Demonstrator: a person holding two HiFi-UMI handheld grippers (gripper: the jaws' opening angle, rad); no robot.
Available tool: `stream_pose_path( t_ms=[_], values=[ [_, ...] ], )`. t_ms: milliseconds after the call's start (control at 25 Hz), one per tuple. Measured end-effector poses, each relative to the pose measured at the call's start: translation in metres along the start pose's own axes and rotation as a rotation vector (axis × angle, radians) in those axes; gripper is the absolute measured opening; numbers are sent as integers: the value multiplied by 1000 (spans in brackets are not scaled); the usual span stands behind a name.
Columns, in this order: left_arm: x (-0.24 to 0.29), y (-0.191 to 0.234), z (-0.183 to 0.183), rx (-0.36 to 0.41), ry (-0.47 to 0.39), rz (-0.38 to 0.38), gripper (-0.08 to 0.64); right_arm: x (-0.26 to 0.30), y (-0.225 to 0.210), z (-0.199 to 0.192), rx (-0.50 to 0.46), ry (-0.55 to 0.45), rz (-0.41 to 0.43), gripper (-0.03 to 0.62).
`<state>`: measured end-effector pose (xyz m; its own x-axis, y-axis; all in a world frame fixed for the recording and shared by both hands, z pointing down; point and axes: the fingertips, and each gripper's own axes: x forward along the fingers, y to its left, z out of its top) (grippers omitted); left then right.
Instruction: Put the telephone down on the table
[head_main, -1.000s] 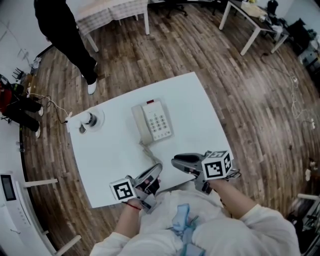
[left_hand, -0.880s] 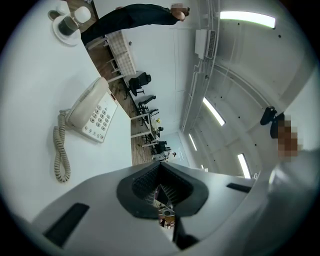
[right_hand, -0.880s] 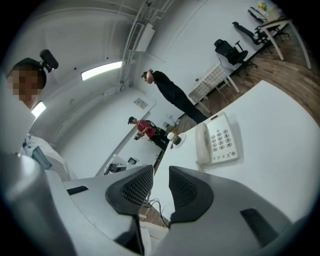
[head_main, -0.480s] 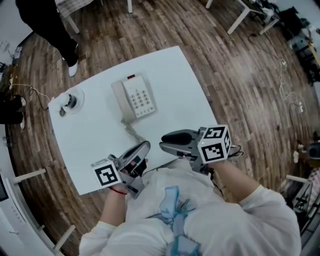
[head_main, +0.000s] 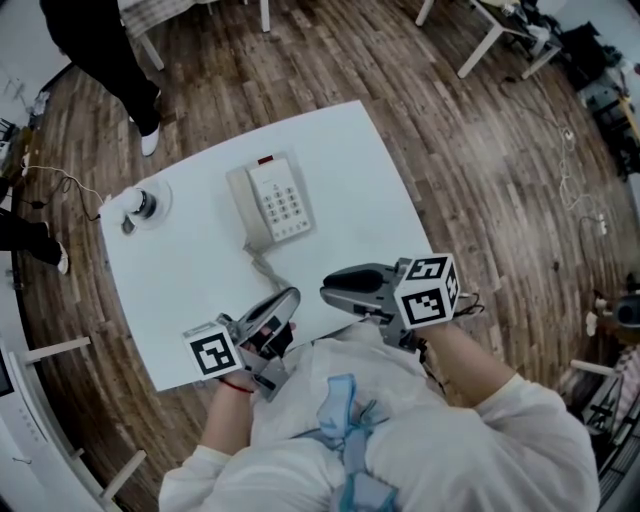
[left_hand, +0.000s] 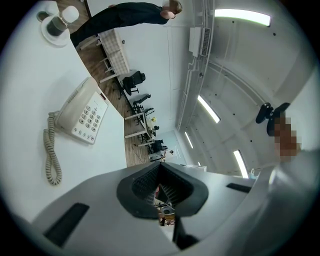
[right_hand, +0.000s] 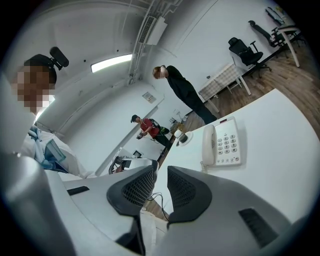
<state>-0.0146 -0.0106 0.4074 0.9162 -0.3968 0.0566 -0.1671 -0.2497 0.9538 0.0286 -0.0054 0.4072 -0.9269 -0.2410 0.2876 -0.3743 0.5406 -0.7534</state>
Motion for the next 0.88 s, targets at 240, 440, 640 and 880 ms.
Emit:
stream_pose_path(
  t_ms=[240, 440, 640, 880],
  values=[
    [2, 1, -1, -10, -11, 4, 0, -2, -2, 0, 4, 10, 5, 81],
    [6, 2, -1, -15, -15, 5, 2, -2, -4, -1, 5, 28, 23, 67],
    [9, 3, 0, -15, -11, 7, 1, -2, -7, 1, -2, 37, 22, 61],
    [11, 1, 1, -16, -10, -5, 0, -2, -7, 1, 1, 33, 21, 60]
  ],
)
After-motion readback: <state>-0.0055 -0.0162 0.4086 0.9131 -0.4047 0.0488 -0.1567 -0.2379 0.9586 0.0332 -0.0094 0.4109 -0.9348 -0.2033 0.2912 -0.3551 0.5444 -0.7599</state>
